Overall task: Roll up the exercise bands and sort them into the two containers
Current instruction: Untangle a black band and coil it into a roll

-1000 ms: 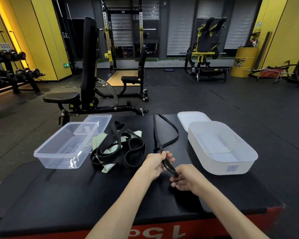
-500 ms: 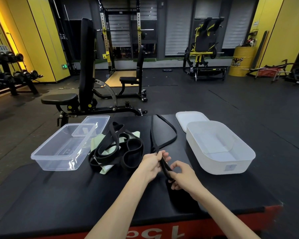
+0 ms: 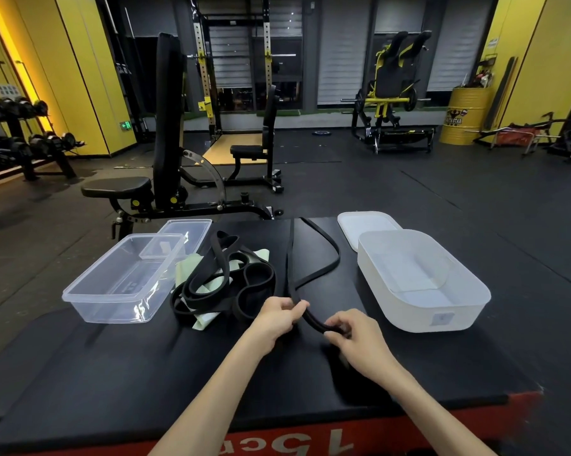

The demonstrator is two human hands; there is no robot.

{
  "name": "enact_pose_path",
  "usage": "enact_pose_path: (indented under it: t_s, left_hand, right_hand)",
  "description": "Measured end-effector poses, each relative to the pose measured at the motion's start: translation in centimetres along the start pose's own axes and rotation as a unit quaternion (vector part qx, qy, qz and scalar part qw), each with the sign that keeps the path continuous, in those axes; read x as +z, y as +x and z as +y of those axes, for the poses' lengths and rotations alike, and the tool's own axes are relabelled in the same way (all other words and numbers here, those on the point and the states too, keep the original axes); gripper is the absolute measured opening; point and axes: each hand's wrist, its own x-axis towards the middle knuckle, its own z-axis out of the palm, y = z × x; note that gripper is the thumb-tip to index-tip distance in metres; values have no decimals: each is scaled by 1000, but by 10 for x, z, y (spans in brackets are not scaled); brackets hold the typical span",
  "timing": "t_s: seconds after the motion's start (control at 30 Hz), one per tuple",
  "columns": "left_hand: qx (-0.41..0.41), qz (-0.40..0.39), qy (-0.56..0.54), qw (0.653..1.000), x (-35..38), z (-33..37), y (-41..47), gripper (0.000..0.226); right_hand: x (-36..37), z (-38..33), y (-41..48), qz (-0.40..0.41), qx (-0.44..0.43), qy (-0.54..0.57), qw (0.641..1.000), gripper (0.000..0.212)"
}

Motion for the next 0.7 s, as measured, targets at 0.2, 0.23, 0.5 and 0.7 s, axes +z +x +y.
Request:
enact_pose_path:
  t_s: [0.2,0.23,0.5,0.7]
  left_hand:
    - [7,61,220,974,-21,-12,-13,41]
    - [17,67,242,968,-21,-13,-16,40]
    - [341,11,333,879,-12,-26,-33,23]
    - [354,25,313,881,-3,-42,-29,19]
  right_hand:
    - [8,3,-4,-25,-79,-85,993,17]
    - [11,2,-4,-27,-86,-101,991,18]
    - [21,-4,1,-25,-154,-167,973,22]
    - [16,-3,-1,-35,-134,-115,984,18]
